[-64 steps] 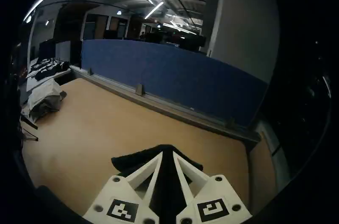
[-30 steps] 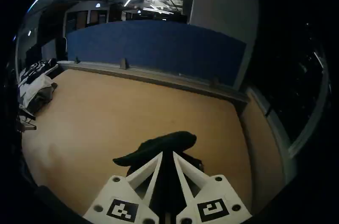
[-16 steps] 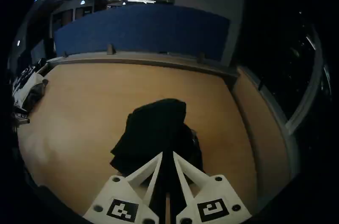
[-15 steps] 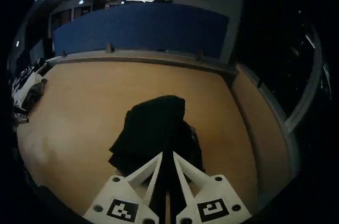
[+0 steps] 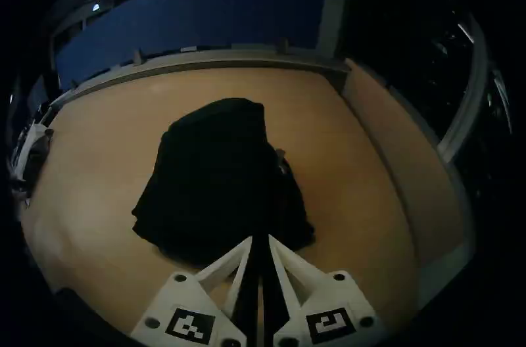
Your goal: Fold towel
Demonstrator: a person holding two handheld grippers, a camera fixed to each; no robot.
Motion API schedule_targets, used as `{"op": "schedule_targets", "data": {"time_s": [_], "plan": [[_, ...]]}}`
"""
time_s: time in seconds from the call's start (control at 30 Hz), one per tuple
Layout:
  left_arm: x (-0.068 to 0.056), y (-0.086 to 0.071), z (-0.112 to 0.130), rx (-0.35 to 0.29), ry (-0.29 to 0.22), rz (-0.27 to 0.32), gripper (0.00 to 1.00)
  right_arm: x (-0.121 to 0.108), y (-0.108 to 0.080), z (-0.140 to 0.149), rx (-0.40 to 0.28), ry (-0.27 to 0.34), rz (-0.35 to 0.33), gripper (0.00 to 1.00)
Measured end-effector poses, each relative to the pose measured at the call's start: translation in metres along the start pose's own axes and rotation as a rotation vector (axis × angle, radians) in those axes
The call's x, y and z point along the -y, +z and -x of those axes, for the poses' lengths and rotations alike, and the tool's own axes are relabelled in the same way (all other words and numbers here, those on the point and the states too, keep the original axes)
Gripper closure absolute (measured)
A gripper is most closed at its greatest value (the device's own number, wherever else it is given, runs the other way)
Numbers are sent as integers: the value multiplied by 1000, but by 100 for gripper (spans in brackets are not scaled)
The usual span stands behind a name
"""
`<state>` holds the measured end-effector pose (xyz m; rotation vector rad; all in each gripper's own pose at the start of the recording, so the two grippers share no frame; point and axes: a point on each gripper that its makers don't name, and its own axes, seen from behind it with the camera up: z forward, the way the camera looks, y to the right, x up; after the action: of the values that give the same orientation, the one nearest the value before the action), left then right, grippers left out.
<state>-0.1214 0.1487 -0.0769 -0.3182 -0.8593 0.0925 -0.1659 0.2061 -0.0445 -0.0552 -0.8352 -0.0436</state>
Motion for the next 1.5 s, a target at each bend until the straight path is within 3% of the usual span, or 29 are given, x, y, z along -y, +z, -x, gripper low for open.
{"op": "schedule_targets", "data": {"time_s": [0.2,0.4,0.57,0.83,0.97,1.5], "plan": [[0,0,-1,0,2,0,5,-1,9,9,28,-4,8,97],[3,0,-1,-1,1,-5,5,-6,2,-1,-16,-1,34,86],[5,0,0,0,-8,-7,5,-16,-7,-1,-28,4,79,66],[5,0,-2,-2,-2,-7,5,-15,-19,-18,-97,11,96,16],[4,0,-4,-5,-5,-4,5,-15,-25,-30,-132,8,107,1],[4,2,-7,-8,-4,-4,5,-24,-42,-37,-161,36,145,0]]}}
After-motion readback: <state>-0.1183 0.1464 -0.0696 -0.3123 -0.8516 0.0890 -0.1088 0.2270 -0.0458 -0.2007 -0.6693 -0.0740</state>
